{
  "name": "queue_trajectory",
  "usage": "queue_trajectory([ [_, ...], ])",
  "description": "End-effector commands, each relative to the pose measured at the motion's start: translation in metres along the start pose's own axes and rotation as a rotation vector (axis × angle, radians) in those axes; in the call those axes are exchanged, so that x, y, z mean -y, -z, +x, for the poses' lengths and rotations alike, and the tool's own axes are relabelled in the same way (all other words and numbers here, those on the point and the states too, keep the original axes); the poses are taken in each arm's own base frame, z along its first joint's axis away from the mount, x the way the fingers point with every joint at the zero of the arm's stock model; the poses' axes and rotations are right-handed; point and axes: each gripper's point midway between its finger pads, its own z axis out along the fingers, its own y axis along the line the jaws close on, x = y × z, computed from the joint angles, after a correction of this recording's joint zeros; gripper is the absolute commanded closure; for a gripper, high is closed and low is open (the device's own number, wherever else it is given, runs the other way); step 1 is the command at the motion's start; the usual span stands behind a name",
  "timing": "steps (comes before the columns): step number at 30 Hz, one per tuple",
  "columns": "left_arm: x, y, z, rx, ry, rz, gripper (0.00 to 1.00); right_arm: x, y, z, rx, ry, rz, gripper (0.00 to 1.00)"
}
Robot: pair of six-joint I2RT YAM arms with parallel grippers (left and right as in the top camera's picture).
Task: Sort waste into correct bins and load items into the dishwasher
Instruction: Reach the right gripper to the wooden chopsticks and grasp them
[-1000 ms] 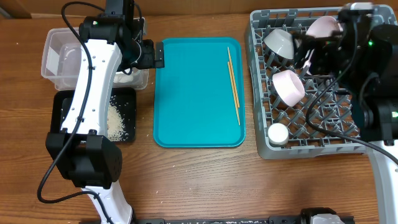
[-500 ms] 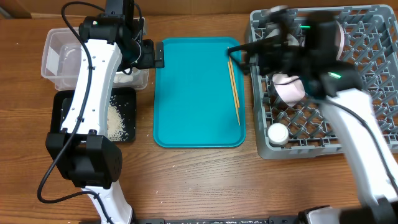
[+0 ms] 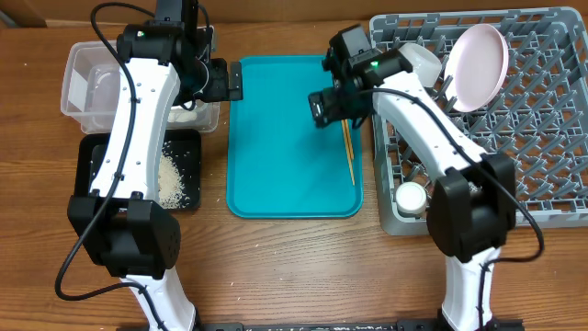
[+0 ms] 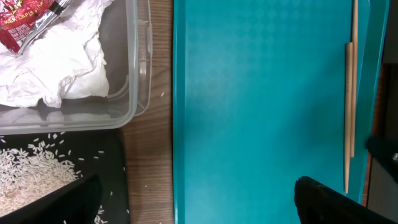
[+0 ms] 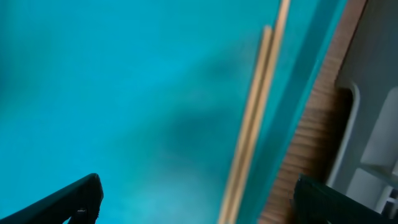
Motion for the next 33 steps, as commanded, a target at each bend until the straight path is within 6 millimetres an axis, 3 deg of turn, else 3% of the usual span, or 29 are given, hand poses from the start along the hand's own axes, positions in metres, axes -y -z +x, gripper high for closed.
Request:
queue_trajectory([
  [1, 0.004, 0.02, -0.007, 0.055, -0.006, 0.007, 0.0, 0.01, -0.006, -0.007, 0.013, 0.06, 0.053, 0.0],
  [3, 0.004, 0.02, -0.007, 0.055, -0.006, 0.007, 0.0, 0.01, -0.013, -0.007, 0.019, 0.081, 0.054, 0.1],
  [8, 0.004, 0.02, -0.007, 0.056, -0.007, 0.007, 0.0, 0.016, -0.033, -0.003, 0.035, 0.103, 0.07, 0.21],
  [14, 0.004, 0.02, -0.007, 0.055, -0.006, 0.006, 0.0, 0.03, -0.057, 0.012, 0.027, 0.102, 0.132, 0.26],
  [22, 0.004, 0.02, -0.007, 0.056, -0.007, 0.007, 0.0, 0.033, -0.064, 0.016, 0.017, 0.1, 0.141, 0.34],
  [27, 0.004, 0.02, -0.007, 0.055, -0.006, 0.006, 0.0, 0.036, -0.087, 0.032, -0.048, 0.096, 0.145, 0.4],
  [33, 0.004, 0.02, -0.007, 0.055, -0.006, 0.007, 0.0, 0.035, -0.089, 0.029, -0.036, 0.093, 0.14, 0.44],
])
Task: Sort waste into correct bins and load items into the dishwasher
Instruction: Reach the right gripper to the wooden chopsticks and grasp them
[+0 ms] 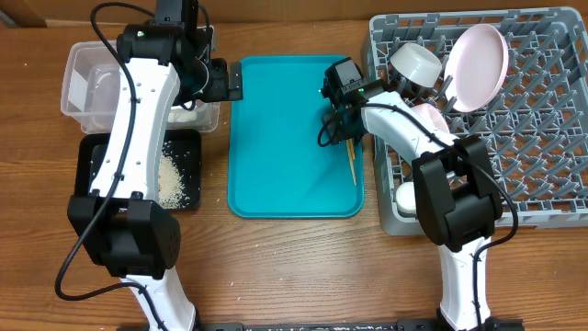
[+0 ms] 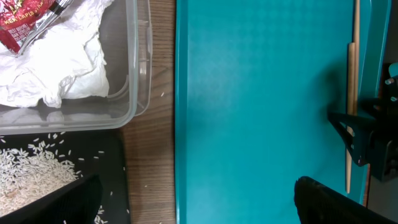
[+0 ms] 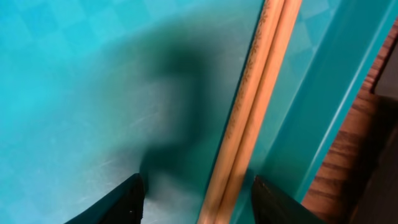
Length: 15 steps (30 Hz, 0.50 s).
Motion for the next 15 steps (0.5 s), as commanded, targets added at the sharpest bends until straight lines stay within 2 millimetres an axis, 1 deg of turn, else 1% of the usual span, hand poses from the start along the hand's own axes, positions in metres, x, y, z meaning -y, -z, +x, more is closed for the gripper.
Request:
queue_trajectory([
  [1, 0.004, 0.02, -0.007, 0.056, -0.006, 0.007, 0.0, 0.001, -0.009, 0.005, -0.019, -0.005, 0.002, 0.46],
  [2, 0.004, 0.02, -0.007, 0.055, -0.006, 0.007, 0.0, -0.001, -0.009, 0.005, -0.019, -0.006, -0.01, 0.49],
  [4, 0.004, 0.02, -0.007, 0.055, -0.006, 0.006, 0.0, -0.004, -0.009, 0.007, -0.029, -0.011, -0.031, 0.57],
  [6, 0.004, 0.02, -0.007, 0.055, -0.006, 0.007, 0.0, -0.005, -0.009, 0.011, -0.045, -0.037, -0.036, 0.68],
  [8, 0.004, 0.02, -0.007, 0.056, -0.006, 0.007, 0.0, -0.006, -0.008, 0.016, -0.066, -0.061, -0.038, 0.77],
  [9, 0.004, 0.02, -0.007, 0.056, -0.006, 0.007, 0.0, -0.006, -0.008, 0.018, -0.074, -0.078, -0.037, 0.79],
  [15, 0.004, 0.02, -0.007, 0.055, -0.006, 0.007, 0.0, -0.008, -0.002, 0.02, -0.099, -0.112, -0.047, 0.83],
])
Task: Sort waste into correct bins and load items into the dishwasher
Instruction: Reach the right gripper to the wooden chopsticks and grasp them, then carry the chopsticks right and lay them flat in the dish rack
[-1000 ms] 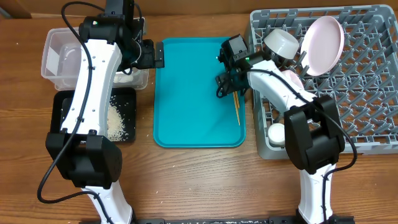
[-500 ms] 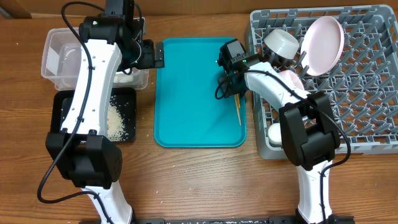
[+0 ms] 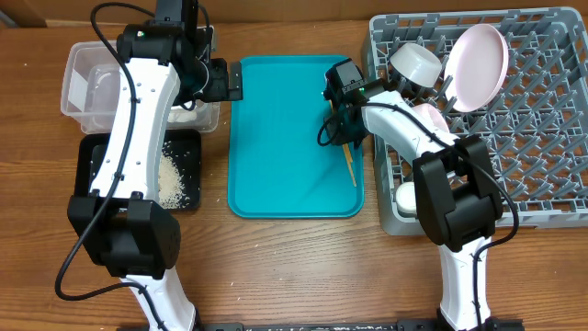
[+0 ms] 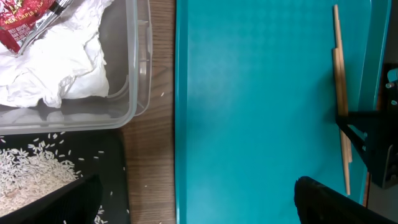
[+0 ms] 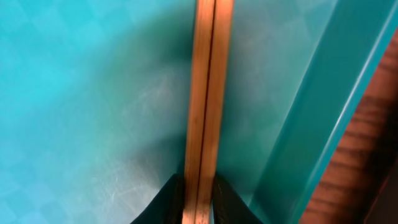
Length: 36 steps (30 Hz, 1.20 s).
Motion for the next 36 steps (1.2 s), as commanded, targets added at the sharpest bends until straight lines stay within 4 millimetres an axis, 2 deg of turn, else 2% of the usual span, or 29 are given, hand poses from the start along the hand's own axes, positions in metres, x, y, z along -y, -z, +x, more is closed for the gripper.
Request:
queue_trajectory([
  [1, 0.004, 0.02, -0.007, 0.056, -0.006, 0.007, 0.0, -0.002, -0.004, 0.005, -0.033, -0.031, -0.01, 0.83],
  [7, 0.004, 0.02, -0.007, 0.056, -0.006, 0.007, 0.0, -0.004, 0.014, 0.002, -0.055, -0.031, -0.019, 0.84],
  [15, 0.004, 0.02, -0.007, 0.055, -0.006, 0.006, 0.0, -0.006, 0.049, -0.01, -0.062, -0.031, -0.029, 0.84],
  [19, 0.004, 0.02, -0.007, 0.056, -0.006, 0.007, 0.0, -0.014, 0.076, -0.024, -0.034, -0.039, -0.081, 0.83],
  [23, 0.004, 0.02, -0.007, 0.056, -0.006, 0.007, 0.0, -0.008, 0.116, -0.043, 0.017, -0.124, -0.095, 0.83],
  [26, 0.004, 0.02, -0.007, 0.055, -0.006, 0.007, 0.0, 0.007, 0.15, -0.052, 0.054, -0.2, -0.093, 0.84],
  [29, 0.004, 0.02, -0.007, 0.056, -0.006, 0.007, 0.0, 0.031, 0.187, -0.055, 0.094, -0.308, -0.087, 0.84],
  [34, 0.004, 0.02, -0.007, 0.055, -0.006, 0.006, 0.0, 0.089, 0.242, -0.047, 0.164, -0.555, -0.072, 0.88],
  [36, 0.004, 0.02, -0.007, 0.056, -0.006, 0.007, 0.0, 0.11, 0.254, -0.039, 0.175, -0.603, -0.056, 0.88],
])
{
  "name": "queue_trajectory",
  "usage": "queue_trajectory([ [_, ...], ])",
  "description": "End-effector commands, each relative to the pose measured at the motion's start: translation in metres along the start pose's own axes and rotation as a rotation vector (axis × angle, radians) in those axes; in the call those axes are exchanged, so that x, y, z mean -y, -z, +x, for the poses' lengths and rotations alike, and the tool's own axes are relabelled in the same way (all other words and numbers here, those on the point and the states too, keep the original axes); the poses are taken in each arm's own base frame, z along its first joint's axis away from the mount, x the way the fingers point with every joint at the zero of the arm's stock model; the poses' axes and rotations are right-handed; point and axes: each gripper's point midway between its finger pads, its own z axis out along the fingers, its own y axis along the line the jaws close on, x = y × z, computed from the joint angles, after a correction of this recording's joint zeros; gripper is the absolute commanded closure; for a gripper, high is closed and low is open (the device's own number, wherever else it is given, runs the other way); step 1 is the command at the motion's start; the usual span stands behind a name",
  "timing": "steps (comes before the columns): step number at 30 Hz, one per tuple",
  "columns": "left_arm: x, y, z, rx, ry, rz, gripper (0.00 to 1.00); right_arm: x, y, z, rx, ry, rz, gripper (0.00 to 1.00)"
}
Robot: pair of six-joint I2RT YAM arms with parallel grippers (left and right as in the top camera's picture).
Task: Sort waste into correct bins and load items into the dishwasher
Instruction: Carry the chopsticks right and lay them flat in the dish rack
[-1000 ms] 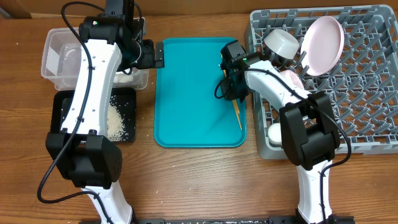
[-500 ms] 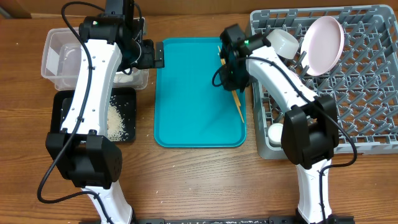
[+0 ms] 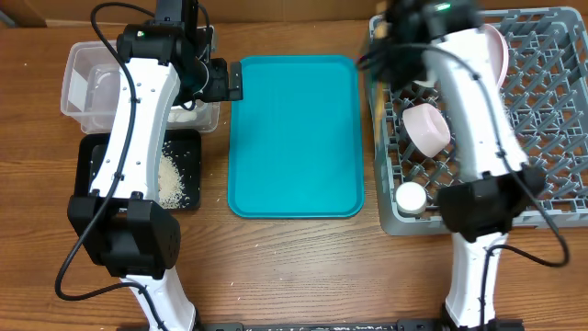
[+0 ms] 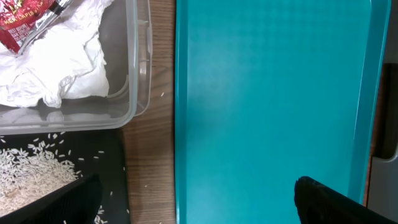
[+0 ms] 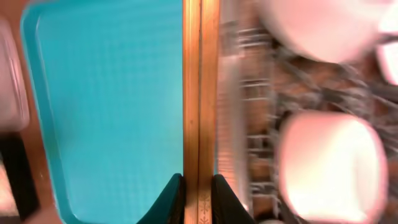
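Observation:
A pair of wooden chopsticks (image 5: pixel 200 93) is pinched between the jaws of my right gripper (image 5: pixel 199 190), which is shut on them. They hang high over the gap between the teal tray (image 5: pixel 106 93) and the grey dish rack (image 5: pixel 249 93). In the overhead view the raised, blurred right arm hides the chopsticks. The teal tray (image 3: pixel 294 138) holds nothing. My left gripper (image 4: pixel 193 205) is open above the tray's left edge, with nothing between its fingers.
The dish rack (image 3: pixel 542 138) holds a pink bowl (image 3: pixel 427 127), a white cup (image 3: pixel 411 198) and a pink plate (image 3: pixel 497 41). A clear bin (image 4: pixel 134 74) with crumpled white paper (image 4: pixel 56 62) stands at far left. In front of it is a black tray (image 3: pixel 138 170) of rice.
My right gripper, then shut on the chopsticks down on the tray, now holds them high near the rack's far left corner. The tray has lost them. The left arm has not moved.
My right gripper was open above the chopsticks lying by the tray's right rim. Then it was low with its fingers either side of them, then shut on them on the tray. Now they are lifted off toward the rack.

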Motion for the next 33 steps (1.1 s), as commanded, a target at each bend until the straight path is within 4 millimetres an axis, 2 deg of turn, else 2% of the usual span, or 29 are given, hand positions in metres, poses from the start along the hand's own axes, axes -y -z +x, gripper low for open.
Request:
queue_trajectory([
  [1, 0.004, 0.02, -0.007, 0.055, -0.006, 0.006, 0.0, 0.04, 0.05, -0.013, 0.102, -0.162, 0.007, 0.88],
  [4, 0.005, 0.02, -0.007, 0.055, -0.008, 0.007, 0.0, 0.069, 0.054, -0.013, 0.088, -0.208, 0.031, 0.91],
  [8, 0.005, 0.02, -0.007, 0.055, -0.007, 0.007, 0.0, 0.086, 0.054, -0.013, 0.07, -0.26, 0.009, 0.94],
  [12, 0.005, 0.02, -0.007, 0.055, -0.007, 0.007, 0.0, 0.091, 0.06, -0.014, 0.086, -0.268, 0.011, 0.94],
  [21, 0.005, 0.02, -0.007, 0.055, -0.007, 0.007, 0.0, 0.102, 0.103, -0.009, 0.198, -0.271, 0.075, 0.94],
  [23, 0.005, 0.02, -0.007, 0.055, -0.007, 0.007, 0.0, 0.109, 0.11, -0.005, 0.216, -0.299, 0.112, 0.94],
  [25, 0.005, 0.02, -0.007, 0.055, -0.007, 0.007, 0.0, 0.125, 0.113, 0.002, 0.225, -0.356, 0.176, 0.94],
  [29, 0.005, 0.02, -0.007, 0.055, -0.007, 0.007, 0.0, 0.156, 0.104, 0.019, 0.182, -0.494, 0.265, 0.96],
  [33, 0.005, 0.02, -0.007, 0.055, -0.007, 0.007, 0.0, 0.184, 0.076, 0.04, 0.086, -0.689, 0.324, 0.96],
])
